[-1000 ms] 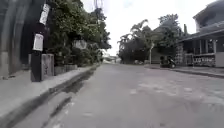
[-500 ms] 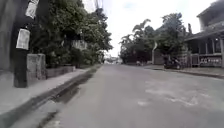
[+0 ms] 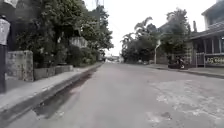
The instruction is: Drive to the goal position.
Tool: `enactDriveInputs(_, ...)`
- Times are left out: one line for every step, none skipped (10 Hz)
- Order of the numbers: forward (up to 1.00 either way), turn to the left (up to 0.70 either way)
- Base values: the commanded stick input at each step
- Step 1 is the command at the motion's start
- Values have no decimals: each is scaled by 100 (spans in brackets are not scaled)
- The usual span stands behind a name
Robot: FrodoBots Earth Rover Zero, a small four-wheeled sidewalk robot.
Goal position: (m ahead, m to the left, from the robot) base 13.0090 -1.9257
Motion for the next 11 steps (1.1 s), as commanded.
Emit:
enactDriveInputs(100, 0)
enactDriveInputs(100, 0)
enactDriveInputs(100, 0)
enactDriveInputs(100, 0)
enactDriveInputs(100, 0)
enactDriveInputs(100, 0)
enactDriveInputs(100, 0)
enactDriveInputs(100, 0)
enactDriveInputs(100, 0)
enactDriveInputs(100, 0)
enactDriveInputs(100, 0)
